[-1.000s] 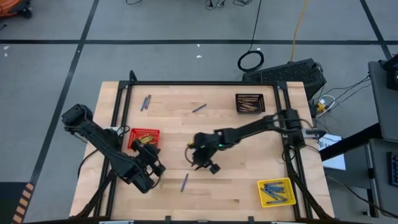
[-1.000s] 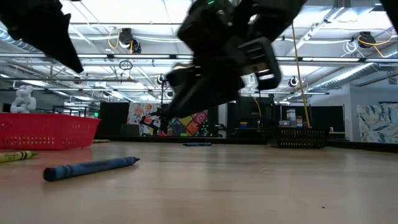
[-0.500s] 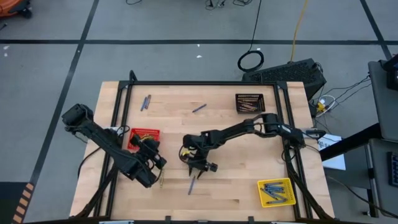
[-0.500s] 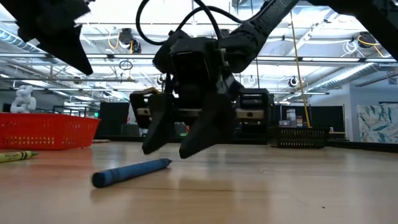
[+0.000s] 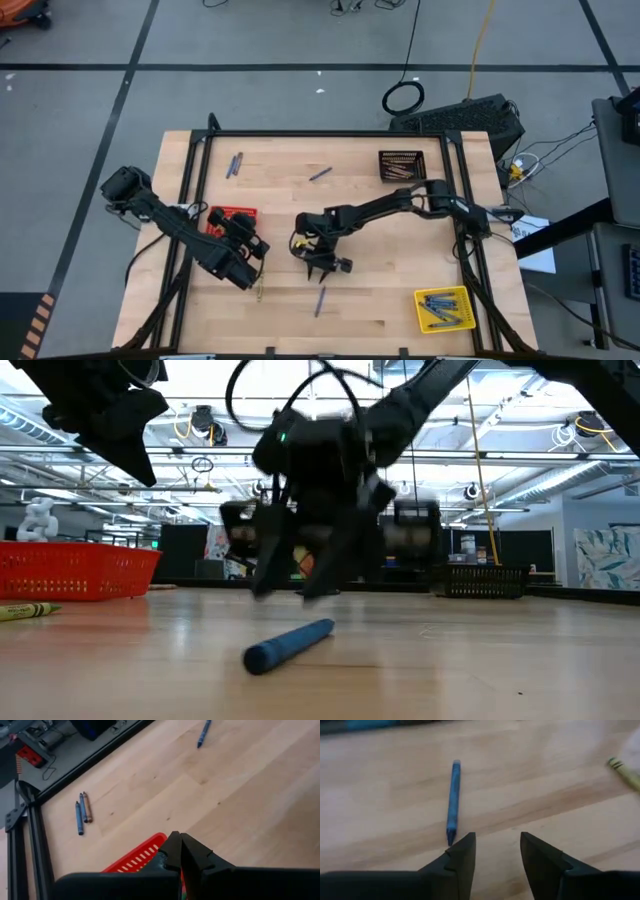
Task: Sort crayons
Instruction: Put the blue crayon into the yellow bin
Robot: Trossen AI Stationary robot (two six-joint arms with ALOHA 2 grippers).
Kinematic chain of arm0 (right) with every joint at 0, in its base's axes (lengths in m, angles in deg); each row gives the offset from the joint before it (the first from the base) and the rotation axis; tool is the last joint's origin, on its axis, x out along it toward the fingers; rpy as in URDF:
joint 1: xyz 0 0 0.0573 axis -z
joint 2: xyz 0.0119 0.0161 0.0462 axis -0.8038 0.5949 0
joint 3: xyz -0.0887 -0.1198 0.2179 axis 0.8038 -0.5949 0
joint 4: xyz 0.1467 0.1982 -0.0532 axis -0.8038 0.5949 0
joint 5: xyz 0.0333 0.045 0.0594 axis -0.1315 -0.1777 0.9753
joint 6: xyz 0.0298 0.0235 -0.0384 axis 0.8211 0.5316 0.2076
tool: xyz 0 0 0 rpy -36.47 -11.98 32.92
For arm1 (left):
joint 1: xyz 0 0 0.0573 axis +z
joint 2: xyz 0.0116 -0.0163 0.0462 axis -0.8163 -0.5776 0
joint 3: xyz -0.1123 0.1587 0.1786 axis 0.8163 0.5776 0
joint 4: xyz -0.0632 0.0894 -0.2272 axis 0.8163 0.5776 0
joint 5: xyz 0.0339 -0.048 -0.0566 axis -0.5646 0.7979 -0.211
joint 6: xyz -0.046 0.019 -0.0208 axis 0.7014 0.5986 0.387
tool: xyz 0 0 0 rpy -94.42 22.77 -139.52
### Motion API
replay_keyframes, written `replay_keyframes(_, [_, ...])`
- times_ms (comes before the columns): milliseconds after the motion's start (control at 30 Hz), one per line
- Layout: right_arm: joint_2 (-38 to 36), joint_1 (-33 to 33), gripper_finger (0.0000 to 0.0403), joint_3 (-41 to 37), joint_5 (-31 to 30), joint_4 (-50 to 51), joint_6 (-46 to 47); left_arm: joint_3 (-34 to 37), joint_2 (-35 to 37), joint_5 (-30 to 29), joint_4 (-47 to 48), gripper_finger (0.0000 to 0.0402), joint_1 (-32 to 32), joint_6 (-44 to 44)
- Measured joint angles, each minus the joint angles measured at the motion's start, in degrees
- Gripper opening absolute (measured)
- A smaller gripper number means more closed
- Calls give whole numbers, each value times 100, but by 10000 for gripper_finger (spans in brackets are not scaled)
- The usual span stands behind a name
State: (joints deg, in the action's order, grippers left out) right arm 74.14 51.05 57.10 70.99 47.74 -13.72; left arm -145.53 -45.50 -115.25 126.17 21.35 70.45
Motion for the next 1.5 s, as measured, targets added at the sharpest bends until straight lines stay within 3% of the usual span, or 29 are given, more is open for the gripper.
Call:
replay_keyframes(100, [-350, 14, 152, 5, -100, 524, 166, 0, 0, 30, -7, 3, -3, 1])
replay_keyframes(300, [-744, -116, 201, 3, -865, 2089, 14, 0, 0, 45, -71, 3, -13, 1])
replay_keyframes(467, [-757, -214, 218, -139, -1086, 2543, -11, 0, 0, 39, -113, 3, -13, 1])
replay_keyframes(700, [-785, -510, 198, -506, -1317, 2361, 230, 0, 0, -103, -340, 3, -13, -52])
replay_keyframes(967, [-811, -1342, 172, -870, -2455, 1551, 1415, 0, 0, -93, -708, 3, -30, -969])
replay_keyframes(1133, [-794, -1833, 151, -871, -3155, 1612, 2126, 0, -2, -84, -1008, 3, -123, -1251])
replay_keyframes(1300, [-857, -2120, 130, -880, -4377, 1675, 3229, 0, -2, -90, -1073, 3, -336, -1248])
replay_keyframes(1500, [-1456, -2146, 104, -912, -4756, 2022, 4132, -2, -2, -92, -1143, 3, -635, -1196])
